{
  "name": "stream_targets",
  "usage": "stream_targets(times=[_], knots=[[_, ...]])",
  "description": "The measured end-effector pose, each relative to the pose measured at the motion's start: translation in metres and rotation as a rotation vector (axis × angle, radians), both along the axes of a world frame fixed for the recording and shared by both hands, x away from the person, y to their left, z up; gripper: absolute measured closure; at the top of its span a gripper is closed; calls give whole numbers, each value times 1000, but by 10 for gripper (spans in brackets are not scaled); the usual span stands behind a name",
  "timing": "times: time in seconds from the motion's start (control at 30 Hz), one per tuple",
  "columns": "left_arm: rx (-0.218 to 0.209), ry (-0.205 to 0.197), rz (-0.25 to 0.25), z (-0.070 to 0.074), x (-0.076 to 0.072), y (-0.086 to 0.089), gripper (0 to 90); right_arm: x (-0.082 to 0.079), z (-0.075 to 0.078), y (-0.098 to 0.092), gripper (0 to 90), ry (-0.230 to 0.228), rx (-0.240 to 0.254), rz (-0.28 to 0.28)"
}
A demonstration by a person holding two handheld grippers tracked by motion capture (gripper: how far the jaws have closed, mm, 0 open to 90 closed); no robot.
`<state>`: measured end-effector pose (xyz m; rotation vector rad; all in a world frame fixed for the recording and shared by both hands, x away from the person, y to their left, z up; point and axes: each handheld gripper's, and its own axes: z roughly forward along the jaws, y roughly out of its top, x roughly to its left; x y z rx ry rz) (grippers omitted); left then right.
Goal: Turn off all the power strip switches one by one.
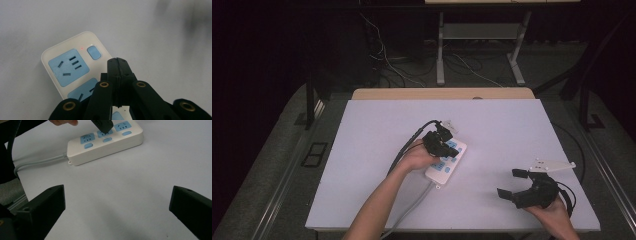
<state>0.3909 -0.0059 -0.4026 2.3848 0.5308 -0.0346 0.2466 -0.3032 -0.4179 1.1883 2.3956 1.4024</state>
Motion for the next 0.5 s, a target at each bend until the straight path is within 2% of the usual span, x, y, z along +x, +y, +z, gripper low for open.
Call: stream_targets(times=[0.37,0.5], knots=[[21,26,-6,-8,0,-1,894,0,0,-1,3,-2,-3,0],[10,27,-3,-9,1,-1,894,0,0,0,3,-4,-4,2]])
